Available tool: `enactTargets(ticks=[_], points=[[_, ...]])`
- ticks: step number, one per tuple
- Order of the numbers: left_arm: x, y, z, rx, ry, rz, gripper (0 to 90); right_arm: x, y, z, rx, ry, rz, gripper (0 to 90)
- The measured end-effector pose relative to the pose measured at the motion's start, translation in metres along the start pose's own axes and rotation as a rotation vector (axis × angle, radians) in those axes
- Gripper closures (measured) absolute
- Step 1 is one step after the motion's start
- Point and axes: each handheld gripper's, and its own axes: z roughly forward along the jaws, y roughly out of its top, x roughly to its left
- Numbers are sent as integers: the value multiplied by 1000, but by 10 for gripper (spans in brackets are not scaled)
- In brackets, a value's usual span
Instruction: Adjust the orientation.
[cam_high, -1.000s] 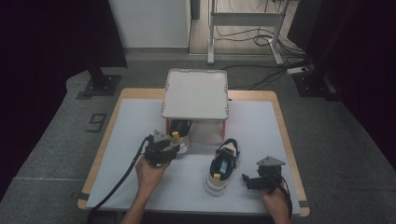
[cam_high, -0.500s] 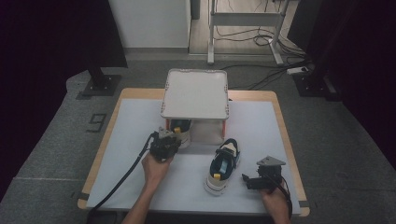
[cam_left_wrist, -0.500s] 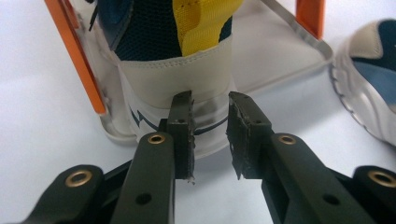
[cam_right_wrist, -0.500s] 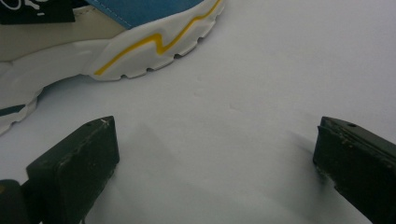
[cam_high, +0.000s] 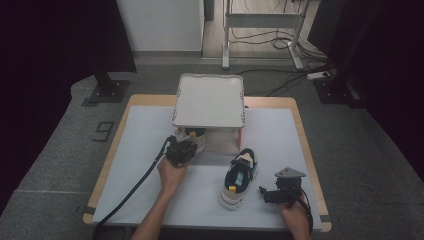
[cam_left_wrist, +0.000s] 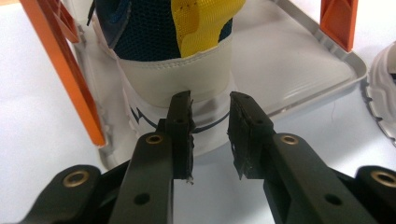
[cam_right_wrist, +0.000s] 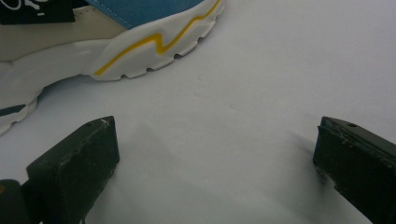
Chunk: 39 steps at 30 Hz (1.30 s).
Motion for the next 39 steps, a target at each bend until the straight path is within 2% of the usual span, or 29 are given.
enactTargets(ticks=[12,13,18,22,24,26,29,33,34,39], points=[[1,2,6,-16,-13,-12,683,0,0,0,0,0,0,0],[1,2,5,-10,-20,-8,631,0,0,0,0,0,0,0],[-4,2,-3,-5,-42,20,485,0,0,0,0,0,-1,0],[-5,2,-15,16,-113,37,318,0,0,0,0,0,-1,0],[-5,2,-21,28,-129,46,218,0,0,0,0,0,0,0],[-5,0,-28,32,-135,63,159,0,0,0,0,0,-1,0],[-3,-4,-38,45,-147,84,136,0,0,0,0,-1,-1,0],[1,-10,-48,47,-153,86,101,0,0,0,0,-1,-1,0],[5,-16,-54,52,-159,90,91,0,0,0,0,-1,-1,0],[11,-26,-64,70,-144,115,17,0,0,0,0,-2,0,0]])
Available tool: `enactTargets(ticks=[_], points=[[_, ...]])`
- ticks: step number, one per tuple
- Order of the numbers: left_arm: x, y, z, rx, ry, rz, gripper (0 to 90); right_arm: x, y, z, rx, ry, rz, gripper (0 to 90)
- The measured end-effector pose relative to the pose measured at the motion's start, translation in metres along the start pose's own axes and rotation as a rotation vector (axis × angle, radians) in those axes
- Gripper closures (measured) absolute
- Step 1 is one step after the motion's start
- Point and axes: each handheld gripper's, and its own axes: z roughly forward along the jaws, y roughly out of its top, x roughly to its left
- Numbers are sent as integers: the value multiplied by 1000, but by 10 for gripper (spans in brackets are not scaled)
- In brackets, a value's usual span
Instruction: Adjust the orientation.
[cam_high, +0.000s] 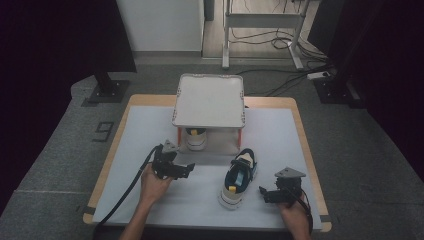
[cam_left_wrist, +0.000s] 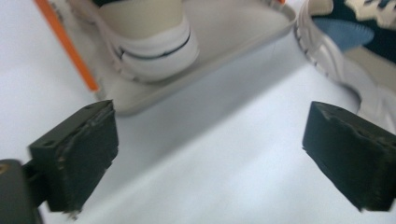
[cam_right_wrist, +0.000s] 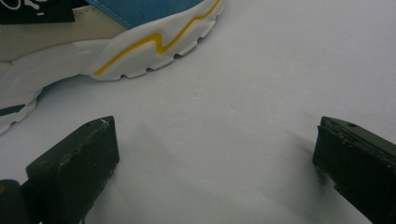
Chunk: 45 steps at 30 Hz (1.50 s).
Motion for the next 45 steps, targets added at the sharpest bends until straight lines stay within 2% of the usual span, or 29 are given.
enactTargets(ticks=[3,6,7,10,13,15,18,25,28,29,32,45], points=[[4,-9,-7,-4,-7,5,0,0,0,0,0,0,0,0],[5,-18,-13,-16,12,17,0,0,0,0,0,0,0,0],[7,-25,-15,-5,19,31,0,0,0,0,0,0,0,0],[10,-35,-18,3,28,32,0,0,0,0,0,0,0,0],[12,-41,-18,12,34,38,0,0,0,0,0,0,0,0],[14,-51,-17,46,33,50,0,0,0,0,0,0,0,0],[16,-60,-15,72,43,53,0,0,0,0,0,0,0,0],[19,-77,-10,97,52,51,0,0,0,0,0,0,0,0],[19,-79,-8,112,52,58,0,0,0,0,0,0,0,0],[20,-82,-8,101,44,60,0,0,0,0,0,0,0,0],[23,-83,-7,94,26,32,0,0,0,0,0,-1,0,0],[22,-84,-7,90,31,33,0,0,0,0,1,0,1,0]])
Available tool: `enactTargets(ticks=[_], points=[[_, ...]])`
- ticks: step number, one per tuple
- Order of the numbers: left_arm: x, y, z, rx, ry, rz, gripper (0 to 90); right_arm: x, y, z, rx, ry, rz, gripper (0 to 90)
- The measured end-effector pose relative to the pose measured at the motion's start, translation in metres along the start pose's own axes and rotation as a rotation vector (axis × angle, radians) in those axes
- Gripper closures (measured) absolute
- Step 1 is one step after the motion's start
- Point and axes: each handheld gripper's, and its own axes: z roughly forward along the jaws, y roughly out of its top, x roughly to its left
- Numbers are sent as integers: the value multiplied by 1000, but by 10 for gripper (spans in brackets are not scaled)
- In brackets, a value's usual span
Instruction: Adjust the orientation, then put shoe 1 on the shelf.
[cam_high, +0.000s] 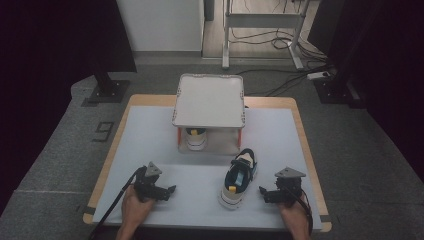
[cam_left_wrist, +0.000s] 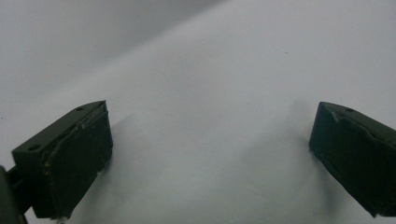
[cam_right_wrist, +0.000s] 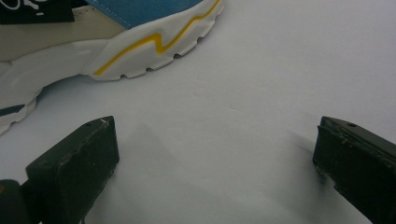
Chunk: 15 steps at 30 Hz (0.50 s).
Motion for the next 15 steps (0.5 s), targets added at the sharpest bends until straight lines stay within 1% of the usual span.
enactTargets(ticks=[9,10,11,12,13,15], points=[[-1,0,0,-3,1,-3,0,0,0,-1,-1,3,1,5],[-1,0,0,-4,2,-3,0,1,0,-2,-5,-2,14,30],[-1,0,0,-4,2,-3,0,1,0,-2,-5,-2,14,30],[-1,0,0,-4,2,-3,0,2,0,-3,-10,-2,25,41],[-1,0,0,-3,1,-3,0,4,-1,-6,-13,23,46,48],[-1,0,0,-3,1,-3,0,5,-2,-8,-14,32,54,48]])
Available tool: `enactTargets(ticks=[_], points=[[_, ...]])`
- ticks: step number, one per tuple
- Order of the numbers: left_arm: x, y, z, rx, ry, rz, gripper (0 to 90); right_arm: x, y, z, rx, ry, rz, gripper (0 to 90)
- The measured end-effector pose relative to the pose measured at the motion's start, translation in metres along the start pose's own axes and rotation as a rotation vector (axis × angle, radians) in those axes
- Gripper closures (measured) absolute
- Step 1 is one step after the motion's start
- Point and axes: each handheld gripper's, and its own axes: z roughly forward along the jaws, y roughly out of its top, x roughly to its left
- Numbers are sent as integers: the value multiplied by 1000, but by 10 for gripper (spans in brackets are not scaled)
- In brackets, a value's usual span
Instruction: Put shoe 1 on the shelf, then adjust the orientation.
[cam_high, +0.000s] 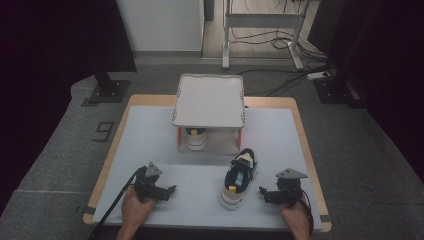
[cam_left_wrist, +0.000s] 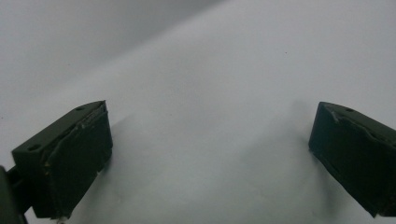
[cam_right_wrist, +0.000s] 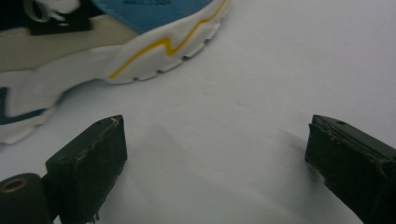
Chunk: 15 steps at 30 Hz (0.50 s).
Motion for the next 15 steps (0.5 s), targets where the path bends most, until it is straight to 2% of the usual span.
enactTargets(ticks=[4,6,7,8,9,10,11,12,13,14,15], points=[[0,0,0,0,1,0,0,10,-2,-6,-1,24,6,45],[0,0,0,0,1,0,0,22,-2,-12,-5,47,3,7],[0,0,0,0,1,0,0,22,-2,-12,-5,47,3,7],[0,0,0,-1,1,0,0,31,-1,-15,-12,36,2,0],[0,0,0,-1,1,0,0,31,-1,-15,-12,36,2,0],[0,0,0,-1,1,0,0,39,1,-17,-15,25,19,0],[0,0,0,-1,1,0,0,39,1,-17,-15,25,19,0],[0,0,0,-1,2,0,0,48,4,-19,-2,47,2,0],[0,0,0,-1,2,0,0,48,4,-19,-2,47,2,0],[0,0,0,-1,2,0,0,58,6,-21,5,68,-20,0],[0,0,0,-1,2,0,0,58,6,-21,5,68,-20,0]])
